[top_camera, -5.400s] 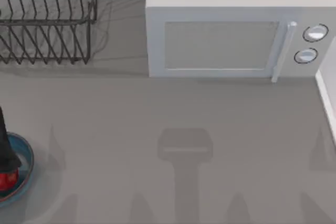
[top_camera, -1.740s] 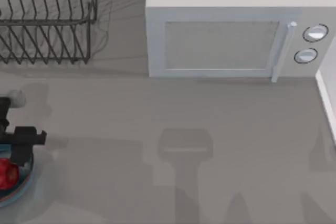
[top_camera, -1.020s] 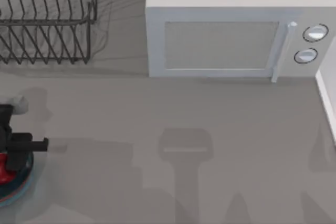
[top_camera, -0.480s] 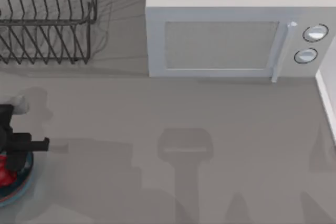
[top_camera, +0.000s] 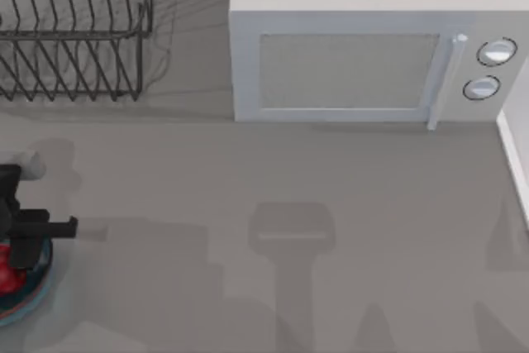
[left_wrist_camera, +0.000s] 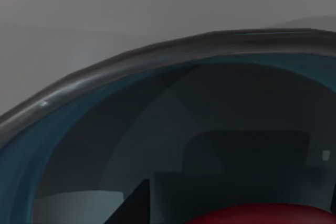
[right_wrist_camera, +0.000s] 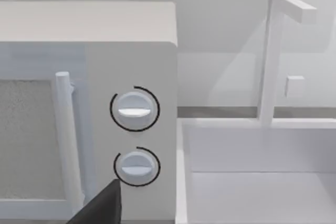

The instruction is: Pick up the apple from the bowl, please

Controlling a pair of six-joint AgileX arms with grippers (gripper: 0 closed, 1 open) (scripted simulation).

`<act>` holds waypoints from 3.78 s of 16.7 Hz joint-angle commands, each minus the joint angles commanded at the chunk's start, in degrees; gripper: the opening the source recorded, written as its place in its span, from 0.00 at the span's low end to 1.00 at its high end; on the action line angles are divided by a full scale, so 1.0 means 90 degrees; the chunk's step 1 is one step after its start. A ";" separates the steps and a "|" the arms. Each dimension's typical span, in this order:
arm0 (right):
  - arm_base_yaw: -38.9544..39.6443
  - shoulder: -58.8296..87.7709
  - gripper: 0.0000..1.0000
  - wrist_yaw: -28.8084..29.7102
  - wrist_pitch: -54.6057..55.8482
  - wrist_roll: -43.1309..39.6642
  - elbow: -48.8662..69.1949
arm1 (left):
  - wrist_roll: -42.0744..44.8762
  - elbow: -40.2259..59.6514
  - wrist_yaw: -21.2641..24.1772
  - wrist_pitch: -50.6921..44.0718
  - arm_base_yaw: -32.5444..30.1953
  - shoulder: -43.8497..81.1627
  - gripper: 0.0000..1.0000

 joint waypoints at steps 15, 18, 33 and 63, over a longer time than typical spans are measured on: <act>0.0000 0.0000 1.00 0.0000 0.0000 0.0000 0.0000 | 0.0064 0.4609 0.0174 -0.5189 -0.0018 -0.0695 0.00; 0.0000 0.0000 1.00 0.0000 0.0000 0.0000 0.0000 | 0.0042 0.5750 0.0171 -0.6387 -0.0037 -0.0857 0.00; 0.0000 0.0000 1.00 0.0000 0.0000 0.0000 0.0000 | -0.1214 0.7491 0.0112 -0.6728 -0.1270 0.0513 0.00; 0.0000 0.0000 1.00 0.0000 0.0000 0.0000 0.0000 | -0.3329 0.6315 0.0019 -0.3190 -0.3375 0.3125 0.15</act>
